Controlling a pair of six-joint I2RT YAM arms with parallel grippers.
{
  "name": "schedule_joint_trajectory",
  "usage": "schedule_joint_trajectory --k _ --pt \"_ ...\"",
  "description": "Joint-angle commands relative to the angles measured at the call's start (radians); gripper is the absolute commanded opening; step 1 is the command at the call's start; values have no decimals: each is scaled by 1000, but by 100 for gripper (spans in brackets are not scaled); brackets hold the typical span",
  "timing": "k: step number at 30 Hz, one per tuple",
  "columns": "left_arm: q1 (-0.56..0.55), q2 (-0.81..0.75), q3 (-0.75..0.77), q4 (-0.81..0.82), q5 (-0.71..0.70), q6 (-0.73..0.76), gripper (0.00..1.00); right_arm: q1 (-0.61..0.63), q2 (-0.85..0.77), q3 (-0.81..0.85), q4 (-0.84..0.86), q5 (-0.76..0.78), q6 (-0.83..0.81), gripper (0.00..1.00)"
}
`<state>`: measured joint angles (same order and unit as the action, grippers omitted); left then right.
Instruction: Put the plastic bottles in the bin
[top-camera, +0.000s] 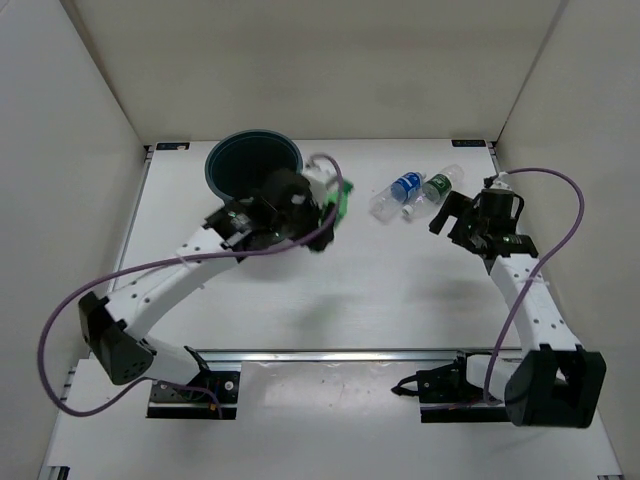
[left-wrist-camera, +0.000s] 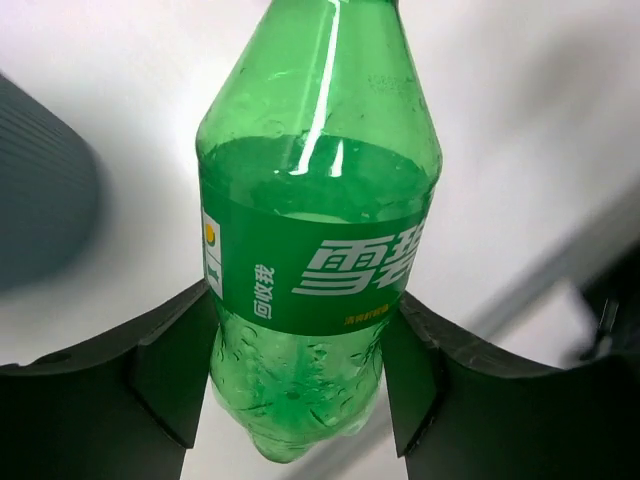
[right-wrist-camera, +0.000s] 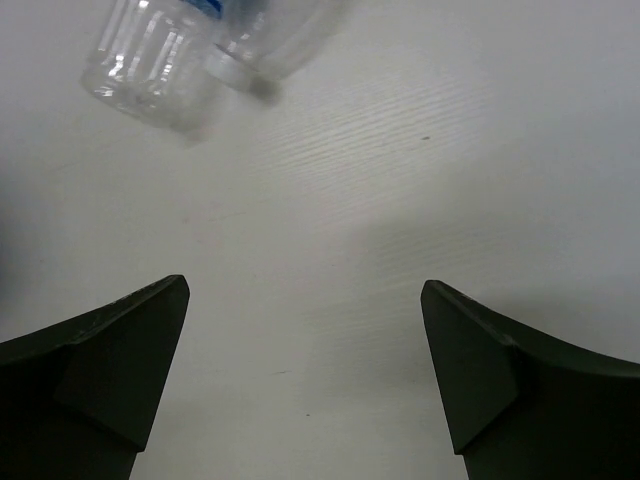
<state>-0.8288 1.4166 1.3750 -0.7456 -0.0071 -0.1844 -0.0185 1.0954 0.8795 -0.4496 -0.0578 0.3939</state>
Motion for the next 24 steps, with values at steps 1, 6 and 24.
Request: schedule_joint_trajectory --k 1,6,24 --pt "106 -71 212 12 -303 -39 52 -37 105 79 51 32 -1 99" --pt "338 -10 308 101 -416 -60 56 -64 254 168 117 56 -16 98" --pt "444 173 335 129 -488 -24 99 -66 791 670 85 147 66 99"
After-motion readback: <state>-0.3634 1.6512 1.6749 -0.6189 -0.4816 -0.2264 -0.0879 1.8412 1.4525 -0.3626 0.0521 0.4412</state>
